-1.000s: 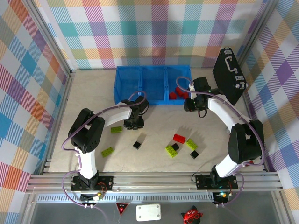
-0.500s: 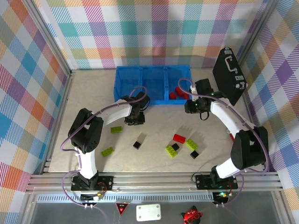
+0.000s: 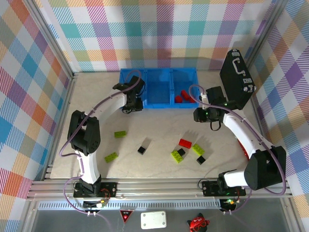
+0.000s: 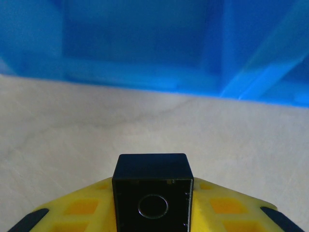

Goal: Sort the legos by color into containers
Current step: Place the lego in the container.

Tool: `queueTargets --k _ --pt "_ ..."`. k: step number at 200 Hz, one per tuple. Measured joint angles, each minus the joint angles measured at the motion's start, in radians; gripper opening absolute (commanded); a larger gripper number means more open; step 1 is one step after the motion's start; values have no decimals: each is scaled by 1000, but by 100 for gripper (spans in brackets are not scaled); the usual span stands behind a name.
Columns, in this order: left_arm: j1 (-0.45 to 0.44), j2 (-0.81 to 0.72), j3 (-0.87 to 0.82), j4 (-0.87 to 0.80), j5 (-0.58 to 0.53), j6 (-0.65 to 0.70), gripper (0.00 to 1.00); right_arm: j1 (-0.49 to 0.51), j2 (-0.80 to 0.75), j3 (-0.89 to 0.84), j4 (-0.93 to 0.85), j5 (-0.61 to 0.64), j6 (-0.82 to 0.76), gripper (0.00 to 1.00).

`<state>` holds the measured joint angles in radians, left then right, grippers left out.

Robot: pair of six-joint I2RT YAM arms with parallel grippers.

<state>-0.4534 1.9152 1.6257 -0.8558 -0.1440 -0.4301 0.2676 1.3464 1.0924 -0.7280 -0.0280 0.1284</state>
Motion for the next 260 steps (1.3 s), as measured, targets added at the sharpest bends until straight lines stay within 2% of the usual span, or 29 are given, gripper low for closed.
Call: queueTargets --k 68,128,170,260 --pt "59 149 231 -8 0 107 35 0 -23 -21 -26 -11 21 37" --pt "111 294 393 -10 2 141 34 0 -46 -27 -40 -14 27 37" --pt "122 368 420 -11 4 158 34 2 -48 -27 -45 -14 39 37" --pt "124 435 420 -16 23 166 43 28 -48 -27 -49 -14 53 37"
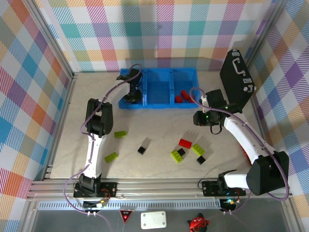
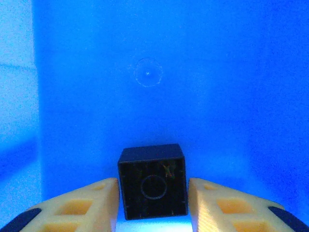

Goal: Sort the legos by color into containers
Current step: Place the lego in the container.

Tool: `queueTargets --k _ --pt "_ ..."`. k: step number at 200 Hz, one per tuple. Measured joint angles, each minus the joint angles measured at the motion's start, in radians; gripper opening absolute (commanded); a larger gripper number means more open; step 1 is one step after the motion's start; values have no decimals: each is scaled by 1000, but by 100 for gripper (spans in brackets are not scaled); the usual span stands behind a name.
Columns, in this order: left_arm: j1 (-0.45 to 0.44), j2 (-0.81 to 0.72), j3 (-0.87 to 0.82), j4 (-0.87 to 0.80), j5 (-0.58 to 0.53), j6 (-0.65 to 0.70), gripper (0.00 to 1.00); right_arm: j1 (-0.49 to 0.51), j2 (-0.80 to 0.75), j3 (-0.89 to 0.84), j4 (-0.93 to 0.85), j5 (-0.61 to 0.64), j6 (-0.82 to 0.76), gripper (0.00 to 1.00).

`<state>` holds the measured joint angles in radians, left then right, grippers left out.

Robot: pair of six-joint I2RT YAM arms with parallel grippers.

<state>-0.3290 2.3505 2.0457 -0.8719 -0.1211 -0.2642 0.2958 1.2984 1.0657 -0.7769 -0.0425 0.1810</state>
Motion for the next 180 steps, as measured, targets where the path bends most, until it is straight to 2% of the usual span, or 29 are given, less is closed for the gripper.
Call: queueTargets --k 93,180 --pt "1 -12 -3 -17 17 0 43 19 0 0 -1 -3 21 38" --pt "1 -258 -194 12 61 -10 43 32 1 -3 -2 -3 37 38"
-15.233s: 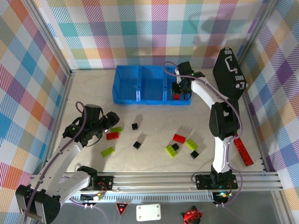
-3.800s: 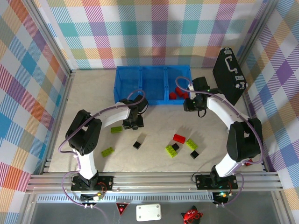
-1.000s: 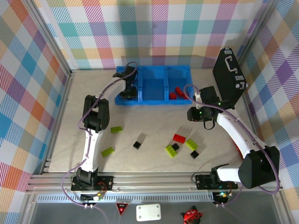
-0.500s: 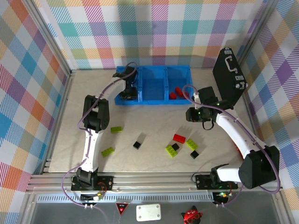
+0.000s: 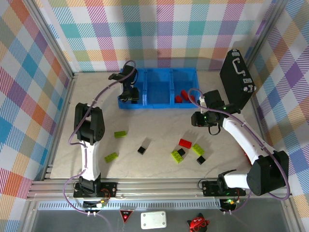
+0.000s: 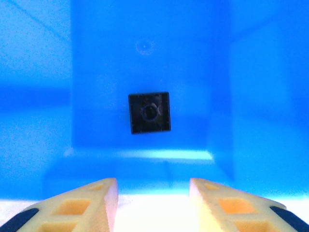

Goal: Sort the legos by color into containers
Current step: Place the lego in the container, then pick up the lego from the bottom-right of the table.

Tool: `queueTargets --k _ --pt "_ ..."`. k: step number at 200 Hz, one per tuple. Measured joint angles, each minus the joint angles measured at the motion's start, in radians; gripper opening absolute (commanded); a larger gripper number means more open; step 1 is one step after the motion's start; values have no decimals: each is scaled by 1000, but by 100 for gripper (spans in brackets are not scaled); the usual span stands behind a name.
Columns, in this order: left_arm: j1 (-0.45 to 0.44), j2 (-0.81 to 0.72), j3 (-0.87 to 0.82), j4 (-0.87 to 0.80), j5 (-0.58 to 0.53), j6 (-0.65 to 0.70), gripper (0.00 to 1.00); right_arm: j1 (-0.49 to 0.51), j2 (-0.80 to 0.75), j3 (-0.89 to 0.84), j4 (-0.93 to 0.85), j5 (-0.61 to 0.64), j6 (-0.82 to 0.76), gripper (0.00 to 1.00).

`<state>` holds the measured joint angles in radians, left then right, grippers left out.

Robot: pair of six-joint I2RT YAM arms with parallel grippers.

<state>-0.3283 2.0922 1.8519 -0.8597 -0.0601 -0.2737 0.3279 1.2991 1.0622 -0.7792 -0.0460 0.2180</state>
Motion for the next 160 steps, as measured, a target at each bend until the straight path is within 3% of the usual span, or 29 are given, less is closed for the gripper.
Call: queueTargets --k 107,160 --pt "0 -286 -316 24 18 4 43 1 63 -50 -31 -24 19 43" --pt "0 -425 -465 19 18 44 45 1 72 -88 -40 -28 158 52"
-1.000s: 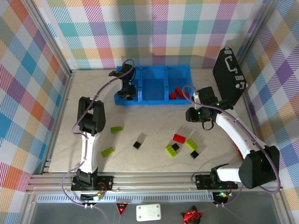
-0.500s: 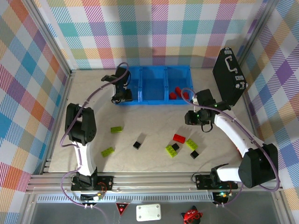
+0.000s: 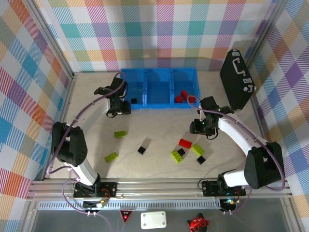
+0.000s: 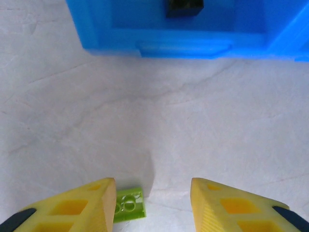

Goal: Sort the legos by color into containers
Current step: Pick up the lego from the bottom-right of the table.

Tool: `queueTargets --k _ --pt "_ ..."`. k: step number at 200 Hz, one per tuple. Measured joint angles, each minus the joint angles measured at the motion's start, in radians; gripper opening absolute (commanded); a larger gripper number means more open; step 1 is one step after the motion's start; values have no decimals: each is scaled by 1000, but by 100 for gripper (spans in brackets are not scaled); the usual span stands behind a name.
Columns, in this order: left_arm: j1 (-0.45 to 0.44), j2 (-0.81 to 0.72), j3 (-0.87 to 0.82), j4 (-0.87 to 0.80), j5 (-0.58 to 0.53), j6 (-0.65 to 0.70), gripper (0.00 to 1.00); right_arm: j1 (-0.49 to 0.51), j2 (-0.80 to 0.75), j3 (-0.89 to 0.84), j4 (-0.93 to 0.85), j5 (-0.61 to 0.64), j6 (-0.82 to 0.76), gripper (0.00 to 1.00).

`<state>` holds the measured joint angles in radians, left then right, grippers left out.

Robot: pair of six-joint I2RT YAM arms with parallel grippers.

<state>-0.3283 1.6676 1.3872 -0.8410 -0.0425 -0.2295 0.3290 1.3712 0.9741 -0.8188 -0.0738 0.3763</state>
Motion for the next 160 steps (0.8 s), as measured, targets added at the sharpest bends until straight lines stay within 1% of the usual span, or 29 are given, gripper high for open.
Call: queueTargets --k 38,60,77,115,122,147,160 --pt "0 -96 -92 -1 -6 52 46 0 0 2 -37 64 197 53" --pt "0 -153 -174 30 -40 78 45 0 0 8 -71 90 304 54" --pt "0 -166 -218 33 -63 94 45 0 0 10 -91 95 378 54" --pt "0 -164 -228 51 -96 119 46 0 0 2 -115 97 514 56" --pt "0 -164 -228 56 -100 122 46 1 0 -2 -118 96 532 59" --pt "0 -164 -228 63 -102 123 46 1 0 -37 -116 82 589 61" --pt "0 -164 -228 66 -102 124 46 0 0 -62 -113 69 611 64"
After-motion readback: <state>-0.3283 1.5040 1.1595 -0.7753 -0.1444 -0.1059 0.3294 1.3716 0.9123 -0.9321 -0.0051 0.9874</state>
